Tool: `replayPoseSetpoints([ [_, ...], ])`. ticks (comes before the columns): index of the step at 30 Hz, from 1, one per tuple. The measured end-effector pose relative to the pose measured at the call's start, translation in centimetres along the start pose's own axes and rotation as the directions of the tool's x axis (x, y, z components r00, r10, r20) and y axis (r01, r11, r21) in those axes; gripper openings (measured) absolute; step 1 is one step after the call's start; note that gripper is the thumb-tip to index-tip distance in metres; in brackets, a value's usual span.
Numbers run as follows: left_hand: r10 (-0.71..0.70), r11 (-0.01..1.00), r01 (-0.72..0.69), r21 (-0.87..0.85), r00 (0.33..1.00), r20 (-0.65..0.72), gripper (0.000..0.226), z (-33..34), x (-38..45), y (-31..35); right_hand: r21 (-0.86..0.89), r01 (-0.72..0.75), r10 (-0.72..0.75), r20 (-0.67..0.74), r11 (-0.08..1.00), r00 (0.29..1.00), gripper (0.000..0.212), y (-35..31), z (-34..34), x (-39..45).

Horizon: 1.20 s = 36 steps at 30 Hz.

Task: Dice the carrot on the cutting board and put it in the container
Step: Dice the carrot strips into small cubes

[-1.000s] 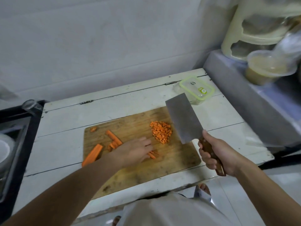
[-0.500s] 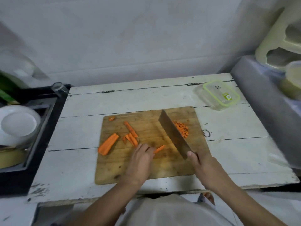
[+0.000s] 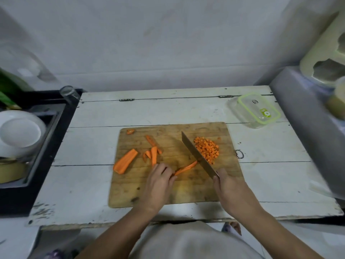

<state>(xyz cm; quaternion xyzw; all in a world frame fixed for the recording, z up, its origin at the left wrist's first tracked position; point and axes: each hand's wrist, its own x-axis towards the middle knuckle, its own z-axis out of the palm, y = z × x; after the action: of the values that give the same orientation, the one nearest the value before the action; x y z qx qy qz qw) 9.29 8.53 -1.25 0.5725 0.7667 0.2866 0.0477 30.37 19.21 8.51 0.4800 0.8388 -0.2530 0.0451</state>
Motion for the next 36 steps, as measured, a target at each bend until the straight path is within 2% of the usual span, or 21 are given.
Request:
replayPoseSetpoints([
  [3,-0.005,1.0,0.005,0.028,1.0,-0.015,0.008,-0.3,0.7,-0.6,0.007,-0.001,0.001,0.01,1.0,1.0,0.021,-0.6,0.8,-0.1],
  [7,-0.133,0.991,0.133,0.01,0.984,0.115,0.008,-0.7,1.6,1.1,0.056,0.024,-0.024,0.013,0.998,1.0,0.019,-1.3,1.1,-0.4],
  [10,-0.212,0.977,0.208,0.044,0.965,0.157,0.018,-0.9,2.0,1.9,0.124,-0.015,0.013,0.013,0.992,1.0,0.019,-0.8,0.8,-0.1],
  [15,-0.211,0.977,0.2,0.076,0.96,0.185,0.046,0.0,3.4,2.7,0.138,-0.039,0.035,0.035,0.99,0.999,0.02,0.5,0.2,0.1],
  [17,-0.218,0.974,0.201,0.105,0.955,0.199,0.042,0.8,3.9,3.0,0.128,-0.024,0.019,0.038,0.992,0.999,0.021,0.4,0.0,0.0],
  [20,-0.258,0.966,0.254,0.044,0.952,0.167,0.026,1.6,4.5,3.8,0.139,-0.01,0.007,0.024,0.99,1.0,0.021,0.5,-0.2,-0.2],
  [22,-0.272,0.962,0.27,0.037,0.951,0.148,0.023,1.9,4.4,4.2,0.154,-0.007,0.004,0.02,0.988,1.0,0.021,0.7,-0.2,-0.3],
  [25,-0.226,0.971,0.215,0.1,0.968,0.11,0.03,1.7,3.1,3.8,0.134,-0.01,0.007,0.023,0.991,1.0,0.024,0.9,-0.3,-0.4],
  [28,-0.087,0.986,0.069,0.152,0.99,0.111,0.046,1.5,1.4,3.0,0.087,-0.017,0.016,0.012,0.996,1.0,0.025,0.9,-0.4,-0.4],
  [32,0.018,0.984,-0.041,0.173,0.991,0.13,0.033,1.2,1.2,2.1,0.036,-0.01,0.01,-0.001,0.999,1.0,0.024,0.4,-0.8,-0.1],
  [36,0.064,0.966,-0.105,0.236,0.983,0.174,0.04,0.3,2.0,0.1,0.02,-0.005,0.005,0.008,1.0,1.0,0.023,0.5,-0.9,0.0],
])
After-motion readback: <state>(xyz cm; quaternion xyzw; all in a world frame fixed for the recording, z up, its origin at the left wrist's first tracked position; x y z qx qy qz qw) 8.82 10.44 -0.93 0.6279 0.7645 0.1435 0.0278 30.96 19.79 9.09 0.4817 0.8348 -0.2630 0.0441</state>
